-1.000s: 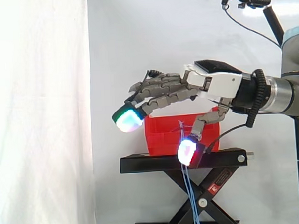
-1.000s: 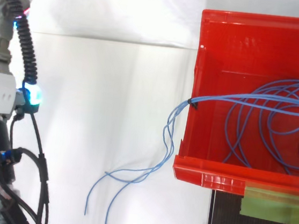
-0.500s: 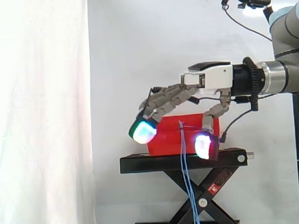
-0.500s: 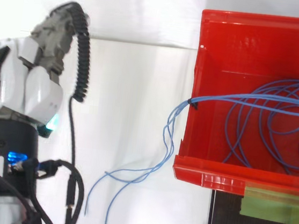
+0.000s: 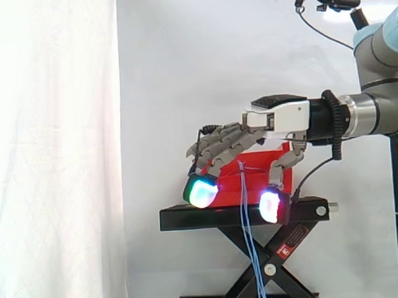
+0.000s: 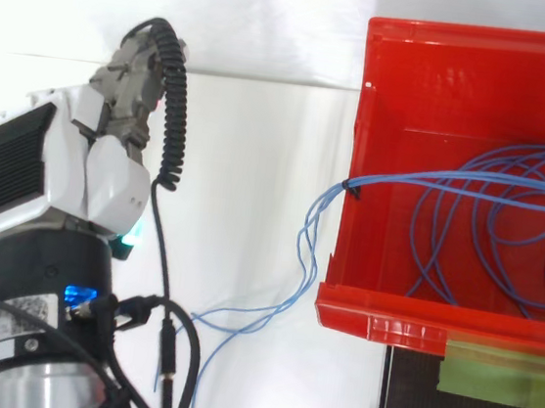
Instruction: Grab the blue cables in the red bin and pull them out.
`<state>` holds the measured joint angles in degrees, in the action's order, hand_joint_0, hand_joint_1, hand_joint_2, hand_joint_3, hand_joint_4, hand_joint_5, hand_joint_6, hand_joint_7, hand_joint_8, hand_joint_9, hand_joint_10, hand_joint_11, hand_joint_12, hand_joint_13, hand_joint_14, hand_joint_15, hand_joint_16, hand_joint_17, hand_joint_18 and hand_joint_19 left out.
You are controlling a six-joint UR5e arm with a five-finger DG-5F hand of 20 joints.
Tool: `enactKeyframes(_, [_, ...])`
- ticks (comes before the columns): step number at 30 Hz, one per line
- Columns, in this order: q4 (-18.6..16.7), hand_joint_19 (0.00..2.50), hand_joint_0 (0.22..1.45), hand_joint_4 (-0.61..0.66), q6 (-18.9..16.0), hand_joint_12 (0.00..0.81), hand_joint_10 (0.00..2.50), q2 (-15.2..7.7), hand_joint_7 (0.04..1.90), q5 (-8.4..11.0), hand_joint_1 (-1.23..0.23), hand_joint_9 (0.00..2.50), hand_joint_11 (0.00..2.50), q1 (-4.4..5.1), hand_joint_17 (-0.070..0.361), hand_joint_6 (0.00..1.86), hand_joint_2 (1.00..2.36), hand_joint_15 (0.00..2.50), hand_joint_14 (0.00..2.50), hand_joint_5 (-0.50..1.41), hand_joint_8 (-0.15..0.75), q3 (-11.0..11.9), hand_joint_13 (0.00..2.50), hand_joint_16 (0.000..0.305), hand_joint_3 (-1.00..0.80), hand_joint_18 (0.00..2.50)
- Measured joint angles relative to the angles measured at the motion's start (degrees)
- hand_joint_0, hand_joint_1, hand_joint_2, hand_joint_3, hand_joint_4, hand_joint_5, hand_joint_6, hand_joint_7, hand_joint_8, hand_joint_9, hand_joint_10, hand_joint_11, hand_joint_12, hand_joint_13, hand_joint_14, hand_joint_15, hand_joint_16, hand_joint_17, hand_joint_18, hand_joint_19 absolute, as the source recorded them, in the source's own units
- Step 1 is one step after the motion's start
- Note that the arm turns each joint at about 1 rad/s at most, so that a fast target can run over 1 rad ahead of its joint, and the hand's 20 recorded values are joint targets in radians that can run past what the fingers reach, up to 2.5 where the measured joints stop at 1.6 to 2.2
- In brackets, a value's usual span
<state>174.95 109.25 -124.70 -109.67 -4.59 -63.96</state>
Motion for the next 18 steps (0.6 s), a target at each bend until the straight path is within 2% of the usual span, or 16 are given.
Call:
enactKeyframes(7, [-5.05, 0.42, 0.72, 0.17, 1.89, 0.365, 0.01, -0.92, 0.66, -3.18, -1.06, 0.42, 0.45, -0.42, 0.118, 0.01, 1.0, 0.3, 0.01, 0.74, 0.243, 0.01, 0.29, 0.052, -1.0, 0.18])
enactKeyframes(12, [-6.57, 0.42, 0.71, 0.14, 3.32, 0.366, 0.01, -0.99, 0.79, -3.64, -1.06, 0.43, 0.47, -0.58, 0.118, 0.0, 1.0, 0.31, 0.01, 0.79, 0.244, 0.0, 0.29, 0.053, -1.0, 0.19])
enactKeyframes(18, [-6.68, 0.42, 0.72, 0.12, 4.38, 0.362, 0.01, -1.03, 0.78, -3.74, -1.06, 0.45, 0.45, -0.73, 0.117, 0.0, 1.0, 0.3, 0.01, 0.86, 0.241, -0.02, 0.3, 0.052, -1.0, 0.2])
